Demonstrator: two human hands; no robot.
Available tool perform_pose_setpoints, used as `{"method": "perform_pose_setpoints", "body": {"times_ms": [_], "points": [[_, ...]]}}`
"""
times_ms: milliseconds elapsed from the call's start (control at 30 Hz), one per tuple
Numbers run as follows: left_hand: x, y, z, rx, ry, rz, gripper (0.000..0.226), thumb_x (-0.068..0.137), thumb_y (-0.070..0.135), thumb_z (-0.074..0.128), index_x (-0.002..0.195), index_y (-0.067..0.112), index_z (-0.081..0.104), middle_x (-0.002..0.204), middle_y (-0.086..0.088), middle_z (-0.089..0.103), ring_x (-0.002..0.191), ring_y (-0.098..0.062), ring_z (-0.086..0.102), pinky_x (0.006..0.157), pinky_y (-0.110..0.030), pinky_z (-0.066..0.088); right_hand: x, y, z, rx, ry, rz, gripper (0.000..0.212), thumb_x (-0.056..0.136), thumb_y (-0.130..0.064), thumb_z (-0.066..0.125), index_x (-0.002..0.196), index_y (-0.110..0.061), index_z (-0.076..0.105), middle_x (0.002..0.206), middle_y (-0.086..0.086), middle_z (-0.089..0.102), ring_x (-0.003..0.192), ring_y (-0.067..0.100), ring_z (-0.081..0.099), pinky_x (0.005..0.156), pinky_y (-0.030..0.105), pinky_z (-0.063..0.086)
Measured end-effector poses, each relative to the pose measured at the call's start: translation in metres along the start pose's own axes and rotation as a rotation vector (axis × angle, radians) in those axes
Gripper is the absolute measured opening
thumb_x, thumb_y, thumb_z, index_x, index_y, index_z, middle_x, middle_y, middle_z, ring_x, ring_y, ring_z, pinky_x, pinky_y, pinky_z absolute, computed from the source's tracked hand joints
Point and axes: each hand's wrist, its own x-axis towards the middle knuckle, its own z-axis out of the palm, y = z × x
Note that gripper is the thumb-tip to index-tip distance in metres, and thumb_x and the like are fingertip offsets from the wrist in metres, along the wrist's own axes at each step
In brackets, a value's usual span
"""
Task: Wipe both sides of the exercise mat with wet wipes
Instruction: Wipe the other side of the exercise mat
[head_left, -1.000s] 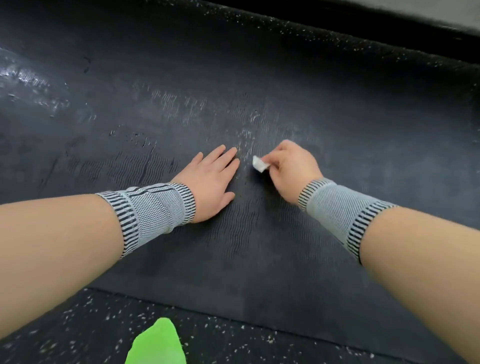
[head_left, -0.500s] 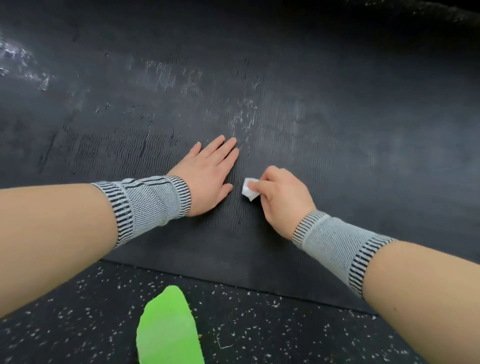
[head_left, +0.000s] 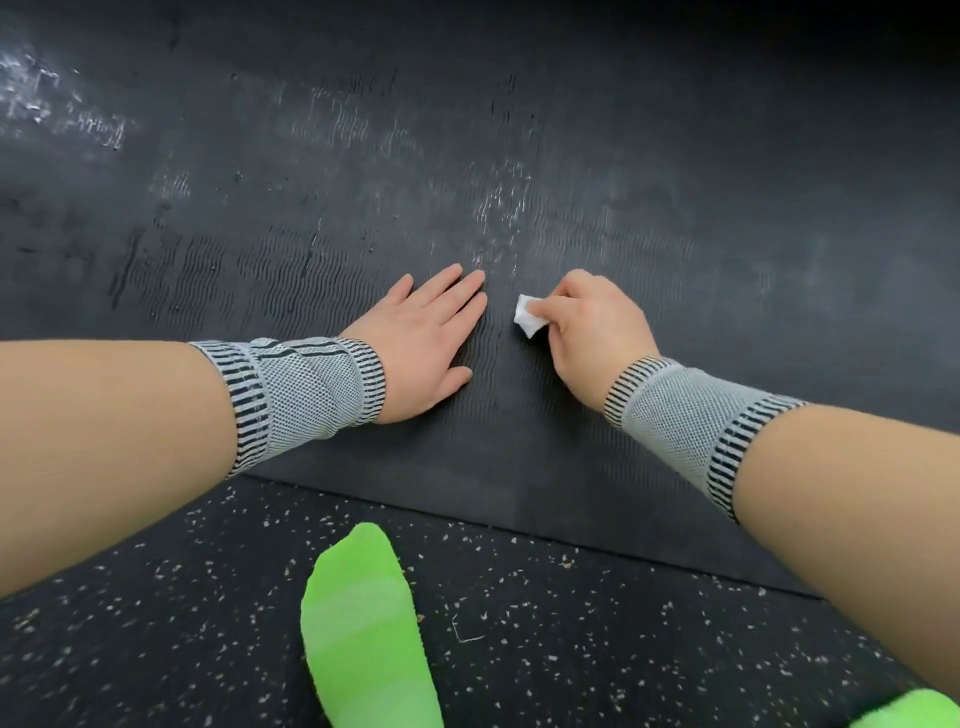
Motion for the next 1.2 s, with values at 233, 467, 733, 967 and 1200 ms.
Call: {"method": "perform_pose_setpoints", "body": {"times_ms": [233,467,733,967,1200], "points": [[-0.011,0.001,0.003,0.010,-0.027,0.002,0.079,0.099,0.052,0.033,0.156,0.011,-0.004,0.163,-0.005,-0.015,0.150,-0.023,-0.012,0.121,-0.046,0.006,-0.073,-0.031,0.024,0.095,-0.102,-0.212,0.020,0.058,-0.002,0.078,0.073,-0.011,0.069,0.074,0.005,0.054,0.061,0.025,0.054,0.047,0.028,0.046],[-0.011,0.000,0.003,0.019,-0.030,0.003,0.077,0.100,0.051,0.033,0.156,0.012,-0.004,0.163,-0.005,-0.015,0.151,-0.024,-0.012,0.121,-0.046,0.006,-0.110,-0.047,0.034,0.152,-0.312,-0.379,0.022,0.068,-0.014,0.077,0.088,-0.016,0.067,0.085,0.000,0.054,0.072,0.019,0.055,0.057,0.031,0.052],[-0.010,-0.011,0.004,-0.011,0.001,-0.034,0.071,0.102,0.045,0.033,0.157,0.019,-0.004,0.164,-0.004,-0.015,0.151,-0.024,-0.011,0.120,-0.051,0.009,-0.033,-0.023,0.007,0.084,-0.056,-0.174,0.023,0.085,-0.006,0.056,0.103,-0.012,0.070,0.098,0.012,0.056,0.088,0.035,0.055,0.072,0.037,0.046],[-0.011,-0.014,0.005,-0.022,-0.004,-0.050,0.073,0.101,0.047,0.034,0.157,0.020,-0.004,0.163,-0.004,-0.016,0.150,-0.025,-0.012,0.120,-0.054,0.011,-0.104,-0.045,0.034,0.114,-0.255,-0.385,0.022,0.061,-0.013,0.081,0.078,-0.016,0.067,0.076,0.001,0.055,0.062,0.019,0.054,0.047,0.030,0.051],[-0.014,-0.019,0.008,-0.020,-0.008,-0.060,0.071,0.101,0.048,0.032,0.157,0.022,-0.003,0.163,-0.004,-0.016,0.150,-0.024,-0.012,0.120,-0.053,0.010,-0.099,-0.046,0.032,0.006,-0.391,-0.626,0.026,0.065,-0.014,0.079,0.084,-0.013,0.062,0.084,0.004,0.055,0.071,0.020,0.054,0.047,0.026,0.042]]}}
